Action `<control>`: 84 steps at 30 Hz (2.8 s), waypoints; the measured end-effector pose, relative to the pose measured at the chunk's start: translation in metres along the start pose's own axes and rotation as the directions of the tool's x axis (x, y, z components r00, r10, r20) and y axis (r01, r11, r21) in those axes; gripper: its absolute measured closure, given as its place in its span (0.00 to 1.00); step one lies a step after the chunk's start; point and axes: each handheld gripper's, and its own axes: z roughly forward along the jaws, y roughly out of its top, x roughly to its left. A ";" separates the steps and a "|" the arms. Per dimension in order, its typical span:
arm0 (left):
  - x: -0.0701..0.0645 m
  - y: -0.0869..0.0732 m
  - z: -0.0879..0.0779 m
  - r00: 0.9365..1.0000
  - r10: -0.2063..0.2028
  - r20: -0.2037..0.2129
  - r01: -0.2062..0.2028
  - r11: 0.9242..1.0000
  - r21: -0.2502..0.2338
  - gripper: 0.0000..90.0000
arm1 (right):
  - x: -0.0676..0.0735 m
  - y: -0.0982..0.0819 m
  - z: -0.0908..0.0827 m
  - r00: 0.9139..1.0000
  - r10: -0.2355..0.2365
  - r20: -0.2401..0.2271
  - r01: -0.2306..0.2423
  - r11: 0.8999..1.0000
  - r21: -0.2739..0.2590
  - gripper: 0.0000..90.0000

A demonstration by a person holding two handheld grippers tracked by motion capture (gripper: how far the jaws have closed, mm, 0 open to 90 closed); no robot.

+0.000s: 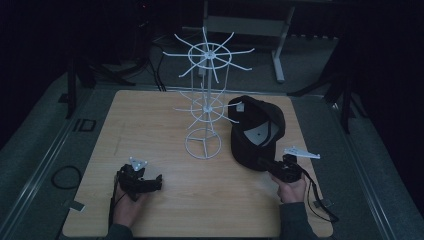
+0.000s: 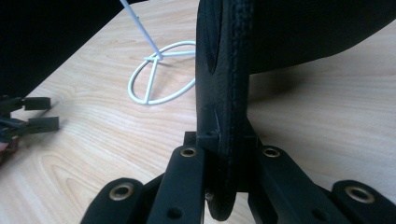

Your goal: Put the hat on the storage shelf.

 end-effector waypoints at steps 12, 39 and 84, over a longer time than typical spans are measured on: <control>0.000 0.000 0.000 1.000 -0.001 0.000 0.001 1.000 0.000 0.00 | 0.004 0.013 -0.002 0.998 -0.041 0.048 0.042 0.999 -0.033 0.96; 0.000 0.000 0.000 1.000 -0.002 -0.001 0.002 1.000 -0.003 0.00 | 0.011 0.033 -0.005 0.988 -0.109 0.110 0.117 0.991 -0.062 0.96; 0.000 0.000 0.000 1.000 0.000 -0.002 0.000 1.000 -0.001 0.00 | 0.021 0.048 -0.014 0.976 -0.155 0.153 0.172 0.979 -0.107 0.96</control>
